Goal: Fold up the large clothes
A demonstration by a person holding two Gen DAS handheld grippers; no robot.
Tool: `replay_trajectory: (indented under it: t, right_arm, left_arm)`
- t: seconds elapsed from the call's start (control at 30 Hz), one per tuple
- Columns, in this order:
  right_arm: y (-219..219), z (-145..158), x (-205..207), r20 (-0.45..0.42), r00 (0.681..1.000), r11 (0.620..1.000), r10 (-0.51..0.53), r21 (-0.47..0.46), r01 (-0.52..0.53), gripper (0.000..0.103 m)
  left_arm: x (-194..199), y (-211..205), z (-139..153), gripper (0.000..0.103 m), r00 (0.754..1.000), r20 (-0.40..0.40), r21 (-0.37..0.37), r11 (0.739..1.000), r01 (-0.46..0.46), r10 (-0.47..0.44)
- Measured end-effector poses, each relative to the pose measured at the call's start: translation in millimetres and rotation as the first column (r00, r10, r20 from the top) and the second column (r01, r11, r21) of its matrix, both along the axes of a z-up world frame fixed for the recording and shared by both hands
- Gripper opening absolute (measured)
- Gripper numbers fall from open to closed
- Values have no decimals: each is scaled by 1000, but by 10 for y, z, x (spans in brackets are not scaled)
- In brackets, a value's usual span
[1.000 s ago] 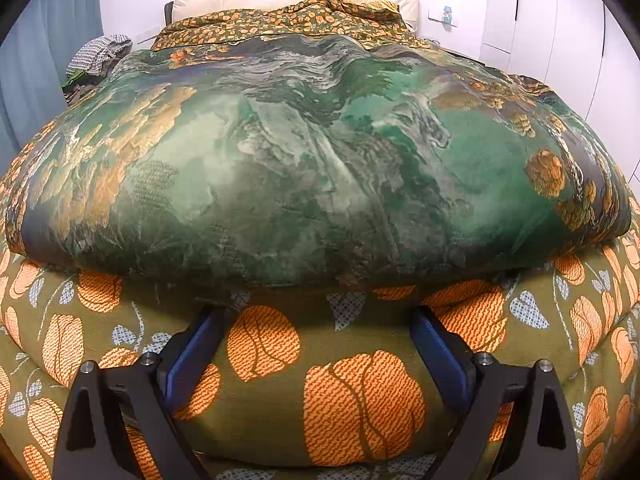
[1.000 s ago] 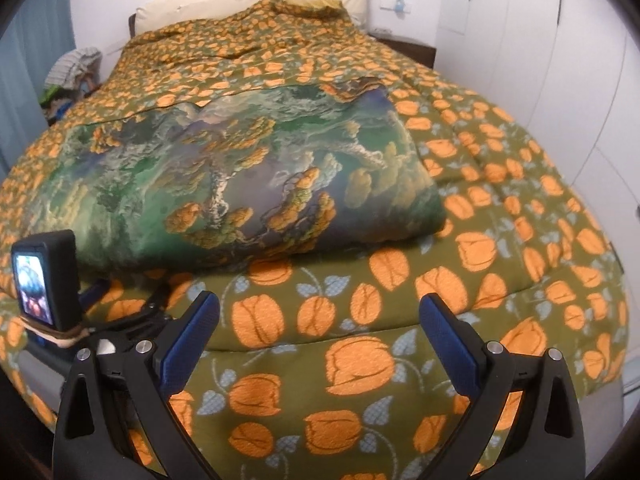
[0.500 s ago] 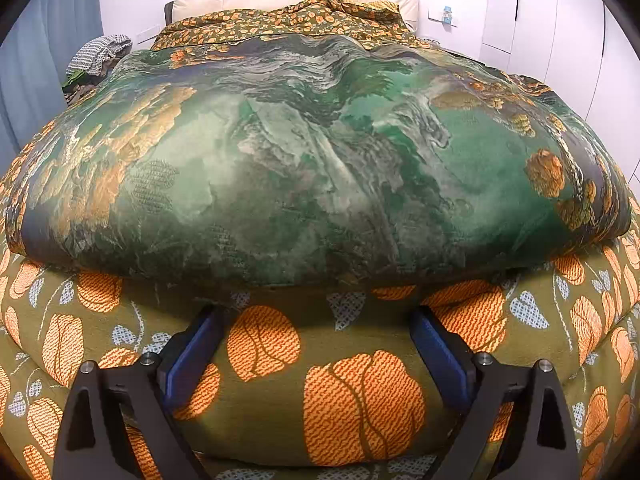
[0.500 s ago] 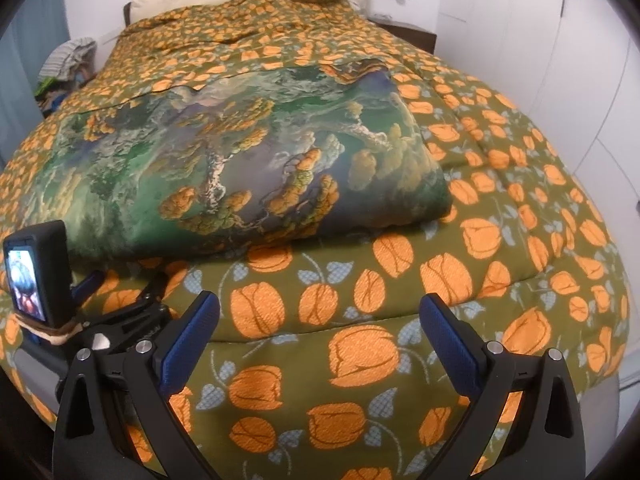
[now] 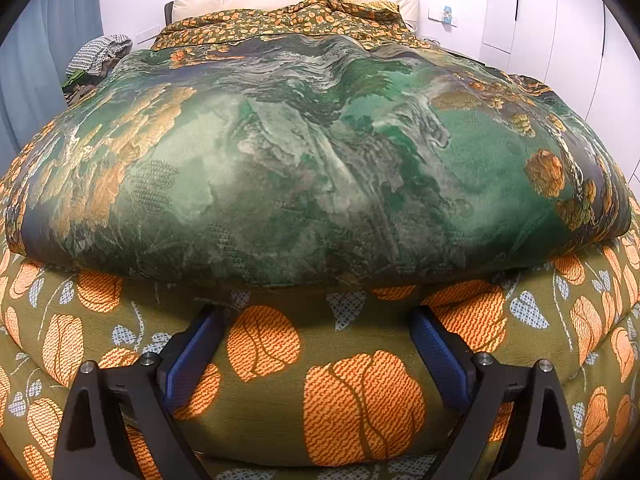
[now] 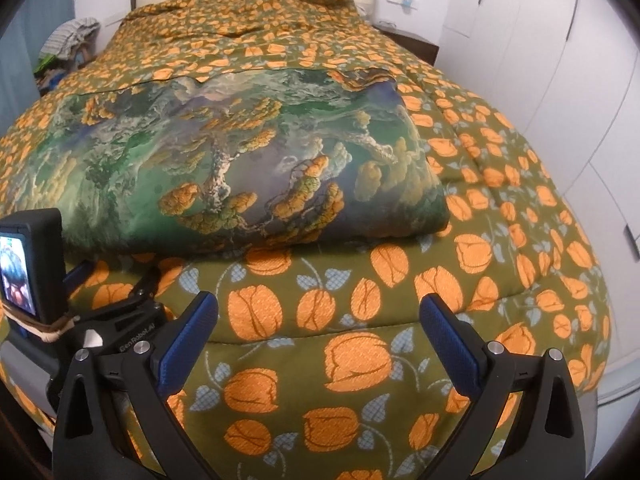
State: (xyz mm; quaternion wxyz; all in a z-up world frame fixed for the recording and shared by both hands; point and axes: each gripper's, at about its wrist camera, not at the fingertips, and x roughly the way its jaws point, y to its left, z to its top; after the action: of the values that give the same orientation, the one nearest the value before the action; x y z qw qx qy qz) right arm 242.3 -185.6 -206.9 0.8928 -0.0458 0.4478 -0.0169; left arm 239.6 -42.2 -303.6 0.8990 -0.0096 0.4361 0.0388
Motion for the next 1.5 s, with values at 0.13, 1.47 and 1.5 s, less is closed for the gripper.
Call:
replay_trajectory:
  t: [0.13, 1.47, 1.5]
  right_arm:
    - [-6, -5, 9, -5, 1000, 1000, -6, 3, 6, 101]
    - [-1277, -229, 359, -46, 983, 786, -180, 594, 171, 101]
    - [-1347, -244, 408, -50, 980, 765, -195, 618, 184, 101]
  left_arm:
    - [1, 2, -1, 96, 1000, 0, 0, 1000, 0, 0]
    - [-52, 274, 411, 98, 974, -181, -152, 982, 111, -138]
    - [-109, 313, 520, 98, 975, -162, -152, 980, 129, -153]
